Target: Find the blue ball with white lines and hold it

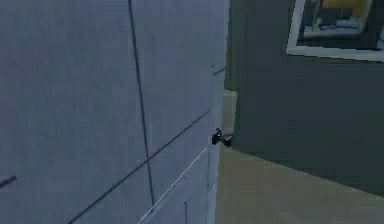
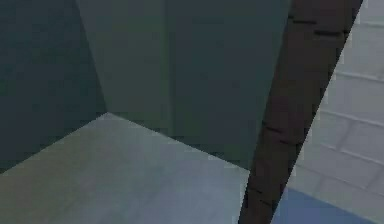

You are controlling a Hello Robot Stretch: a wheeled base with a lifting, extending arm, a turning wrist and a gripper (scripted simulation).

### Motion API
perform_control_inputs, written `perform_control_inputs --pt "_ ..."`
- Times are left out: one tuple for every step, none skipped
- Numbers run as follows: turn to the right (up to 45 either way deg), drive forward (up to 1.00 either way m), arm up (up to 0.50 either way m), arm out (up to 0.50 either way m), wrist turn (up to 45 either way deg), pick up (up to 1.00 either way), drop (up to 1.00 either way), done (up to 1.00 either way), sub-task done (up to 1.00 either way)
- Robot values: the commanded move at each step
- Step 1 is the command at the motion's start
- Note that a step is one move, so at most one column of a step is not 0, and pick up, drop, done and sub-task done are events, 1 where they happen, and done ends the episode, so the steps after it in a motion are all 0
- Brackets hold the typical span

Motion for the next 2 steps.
perform_control_inputs --pt "45.0 0.00 0.00 0.00 0.0 0.00 0.00 0.00 0.00" --pt "12.0 0.00 0.00 0.00 0.0 0.00 0.00 0.00 0.00"
